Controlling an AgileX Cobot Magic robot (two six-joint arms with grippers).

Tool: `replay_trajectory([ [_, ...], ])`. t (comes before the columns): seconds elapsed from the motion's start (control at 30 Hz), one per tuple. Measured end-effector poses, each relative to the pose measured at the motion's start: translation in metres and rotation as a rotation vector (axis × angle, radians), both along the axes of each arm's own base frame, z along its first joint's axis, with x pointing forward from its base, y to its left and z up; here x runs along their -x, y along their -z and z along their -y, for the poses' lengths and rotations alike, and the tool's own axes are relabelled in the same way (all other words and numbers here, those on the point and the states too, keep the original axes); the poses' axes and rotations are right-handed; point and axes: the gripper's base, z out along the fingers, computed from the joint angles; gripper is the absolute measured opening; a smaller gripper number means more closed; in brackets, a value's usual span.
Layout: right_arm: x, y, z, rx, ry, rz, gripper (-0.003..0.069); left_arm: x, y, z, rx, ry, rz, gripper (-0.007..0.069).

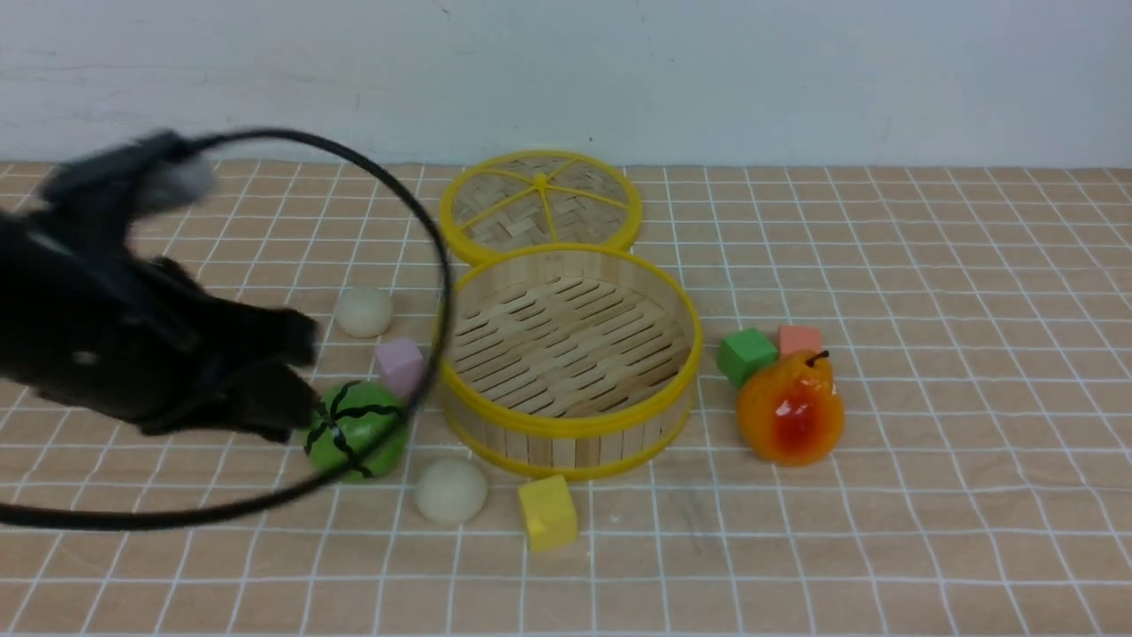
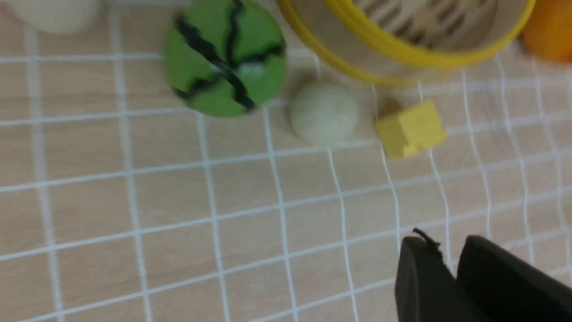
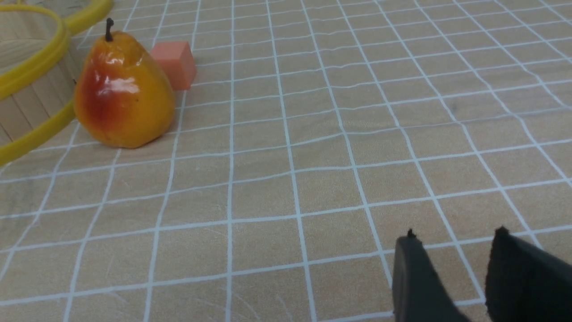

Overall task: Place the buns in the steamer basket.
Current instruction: Use the left arm to grab a steamed stuffed bun

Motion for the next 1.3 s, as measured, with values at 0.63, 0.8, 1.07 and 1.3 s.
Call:
replay_trajectory([
  [0.63, 0.000, 0.000, 0.000, 0.000, 0.000, 0.000, 0.0241, -0.080, 0.068, 0.101, -0.379, 0.125, -0.054, 0.0221],
  [0.8, 0.000, 0.000, 0.000, 0.000, 0.000, 0.000, 0.0241, -0.089, 0.086, 0.104, -0.424, 0.138, -0.079, 0.0246],
  [1.07, 0.000, 0.000, 0.000, 0.000, 0.000, 0.000, 0.0241, -0.096, 0.116, 0.108, -0.461, 0.151, -0.139, 0.0247],
  [1.3, 0.000, 0.000, 0.000, 0.000, 0.000, 0.000, 0.0241, -0.100, 0.121, 0.111, -0.447, 0.153, -0.107, 0.0181],
])
